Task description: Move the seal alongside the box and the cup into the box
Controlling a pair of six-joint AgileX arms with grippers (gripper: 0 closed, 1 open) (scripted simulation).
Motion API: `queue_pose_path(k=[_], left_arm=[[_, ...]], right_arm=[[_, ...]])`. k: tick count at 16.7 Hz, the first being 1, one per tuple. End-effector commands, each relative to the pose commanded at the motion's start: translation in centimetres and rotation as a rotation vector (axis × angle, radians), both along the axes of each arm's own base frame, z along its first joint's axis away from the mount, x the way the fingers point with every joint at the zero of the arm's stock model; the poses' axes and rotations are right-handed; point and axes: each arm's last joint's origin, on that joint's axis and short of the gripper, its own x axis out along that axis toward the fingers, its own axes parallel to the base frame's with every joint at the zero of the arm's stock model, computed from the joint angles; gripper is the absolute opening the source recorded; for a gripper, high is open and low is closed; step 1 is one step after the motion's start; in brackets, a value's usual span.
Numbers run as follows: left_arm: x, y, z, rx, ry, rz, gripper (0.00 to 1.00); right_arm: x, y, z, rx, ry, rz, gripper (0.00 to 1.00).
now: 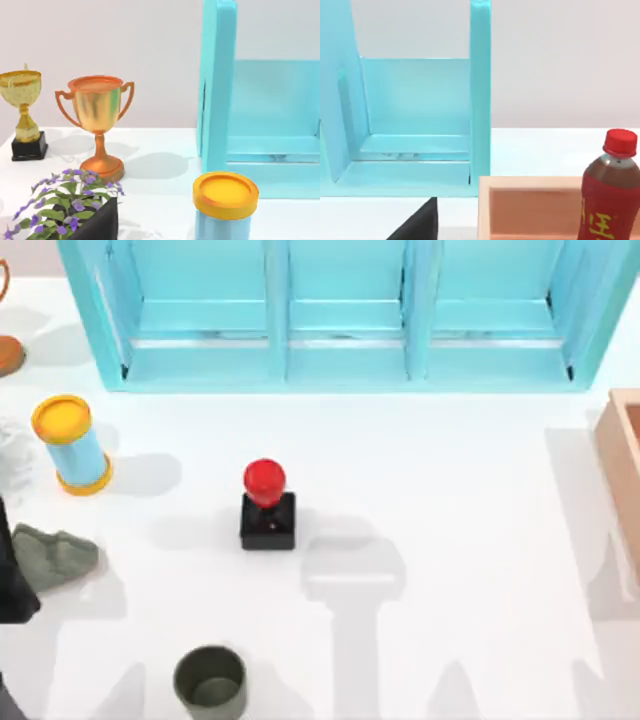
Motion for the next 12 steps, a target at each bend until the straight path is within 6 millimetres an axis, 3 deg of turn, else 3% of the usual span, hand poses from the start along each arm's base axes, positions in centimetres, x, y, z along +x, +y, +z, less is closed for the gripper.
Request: queue_pose_path(k=[3, 6, 12], left_arm=[[0.0, 0.0, 0.0, 0.000, 0.000, 0.000, 1.00], [0.0, 0.0, 0.0, 0.000, 0.000, 0.000, 1.00], [0.0, 0.0, 0.0, 0.000, 0.000, 0.000, 1.00]], right_arm=[[0.0, 0.0, 0.2, 0.002, 0.004, 0.002, 1.00], [0.0, 0.3, 1.9, 0.026, 0.046, 0.022, 1.00], [2.0, 1.8, 9.7, 0.120, 0.250, 0.102, 1.00]])
